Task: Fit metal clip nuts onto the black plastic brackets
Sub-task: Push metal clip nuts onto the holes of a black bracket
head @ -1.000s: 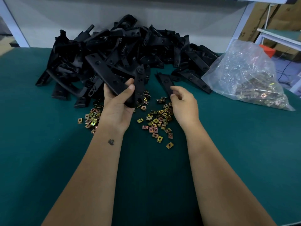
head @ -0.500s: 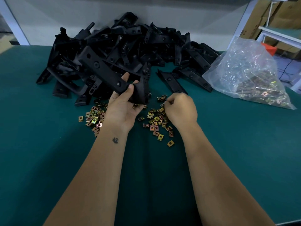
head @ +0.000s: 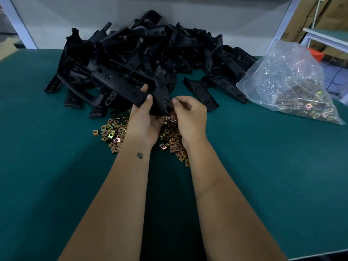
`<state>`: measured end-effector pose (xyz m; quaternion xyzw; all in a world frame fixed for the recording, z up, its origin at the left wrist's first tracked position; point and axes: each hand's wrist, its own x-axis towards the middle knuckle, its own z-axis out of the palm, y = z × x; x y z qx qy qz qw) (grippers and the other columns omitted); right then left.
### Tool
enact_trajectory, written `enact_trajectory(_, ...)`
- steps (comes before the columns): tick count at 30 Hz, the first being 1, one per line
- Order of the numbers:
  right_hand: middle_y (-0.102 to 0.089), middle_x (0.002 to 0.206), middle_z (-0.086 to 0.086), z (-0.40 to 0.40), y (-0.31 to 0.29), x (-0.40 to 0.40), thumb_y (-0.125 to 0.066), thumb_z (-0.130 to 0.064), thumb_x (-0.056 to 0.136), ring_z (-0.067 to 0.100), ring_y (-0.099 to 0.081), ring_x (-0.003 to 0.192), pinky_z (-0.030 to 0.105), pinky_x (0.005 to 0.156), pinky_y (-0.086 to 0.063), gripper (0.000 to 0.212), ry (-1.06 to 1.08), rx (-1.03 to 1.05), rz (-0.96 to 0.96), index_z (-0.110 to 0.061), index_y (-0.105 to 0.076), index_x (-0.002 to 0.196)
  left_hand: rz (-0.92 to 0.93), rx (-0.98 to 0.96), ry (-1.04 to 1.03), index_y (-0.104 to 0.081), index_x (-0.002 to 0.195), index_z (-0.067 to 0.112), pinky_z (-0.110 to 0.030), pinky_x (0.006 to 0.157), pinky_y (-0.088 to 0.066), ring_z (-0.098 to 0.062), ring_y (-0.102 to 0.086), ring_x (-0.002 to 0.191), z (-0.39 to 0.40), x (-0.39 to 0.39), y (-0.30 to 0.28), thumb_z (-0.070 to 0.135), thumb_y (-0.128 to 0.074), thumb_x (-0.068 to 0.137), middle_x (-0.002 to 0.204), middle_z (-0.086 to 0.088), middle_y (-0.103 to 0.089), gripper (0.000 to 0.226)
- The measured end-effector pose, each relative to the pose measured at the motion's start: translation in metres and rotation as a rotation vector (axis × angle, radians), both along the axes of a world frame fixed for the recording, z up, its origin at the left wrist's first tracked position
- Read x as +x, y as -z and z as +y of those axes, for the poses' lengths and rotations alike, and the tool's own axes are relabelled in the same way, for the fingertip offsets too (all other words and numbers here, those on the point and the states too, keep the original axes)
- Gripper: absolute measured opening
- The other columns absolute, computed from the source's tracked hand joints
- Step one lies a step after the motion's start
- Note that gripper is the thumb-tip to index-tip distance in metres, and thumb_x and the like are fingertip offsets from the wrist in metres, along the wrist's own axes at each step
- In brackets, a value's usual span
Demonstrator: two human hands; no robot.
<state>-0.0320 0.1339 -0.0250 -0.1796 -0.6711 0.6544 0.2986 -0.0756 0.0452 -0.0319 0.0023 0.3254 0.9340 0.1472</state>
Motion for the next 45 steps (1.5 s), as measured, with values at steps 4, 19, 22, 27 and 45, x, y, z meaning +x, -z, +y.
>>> enact_trajectory(4,-0.072,0.090,0.001,0.010,0.000,0.004,-0.061,0.004,0.092,0.009,-0.069,0.085,0.024,0.082,-0.057,0.023,-0.133,-0.240,0.080,-0.016,-0.072,0.092,-0.007,-0.022,0.028,-0.062,0.115,0.028,-0.037,0.074,-0.060,-0.019,-0.073,0.094,-0.004,0.000,0.001,0.011,-0.044,0.104,0.099,-0.003,-0.077,0.027)
enact_trajectory(19,-0.070,0.085,0.005,0.016,-0.005,0.015,-0.062,0.008,0.088,0.014,-0.063,0.076,0.025,0.074,-0.052,0.022,-0.202,-0.343,0.146,-0.009,-0.075,0.091,0.177,-0.654,-0.242,-0.005,0.155,0.031,-0.028,0.100,-0.050,-0.005,-0.057,0.114,-0.011,0.015,-0.010,0.008,-0.060,0.096,0.142,0.003,-0.048,0.083)
enact_trajectory(22,-0.069,0.082,0.005,0.016,-0.006,0.014,-0.061,0.010,0.088,0.013,-0.063,0.072,0.023,0.072,-0.052,0.023,-0.215,-0.348,0.165,-0.008,-0.074,0.091,0.434,-0.825,-0.356,0.009,0.155,0.035,0.004,0.073,-0.040,0.026,-0.052,0.093,-0.009,0.019,-0.003,0.000,-0.056,0.095,0.141,0.012,-0.038,0.095)
enact_trajectory(27,-0.069,0.082,0.006,0.013,-0.007,0.013,-0.064,0.007,0.088,0.011,-0.063,0.070,0.022,0.069,-0.051,0.020,-0.226,-0.311,0.145,-0.010,-0.074,0.089,0.519,-0.885,-0.351,-0.033,0.148,0.049,-0.002,0.064,-0.043,0.015,-0.054,0.075,-0.009,0.018,-0.004,-0.006,-0.041,0.098,0.109,0.025,-0.056,0.074)
enact_trajectory(45,-0.075,0.091,-0.001,0.010,-0.007,0.017,-0.068,-0.001,0.086,0.007,-0.069,0.087,0.017,0.076,-0.051,0.017,-0.244,-0.053,0.093,-0.015,-0.076,0.091,0.404,-0.707,-0.112,-0.077,0.083,0.024,-0.035,0.090,-0.057,-0.017,-0.071,0.094,-0.009,0.023,-0.012,0.023,-0.066,0.094,0.089,0.001,-0.077,0.016)
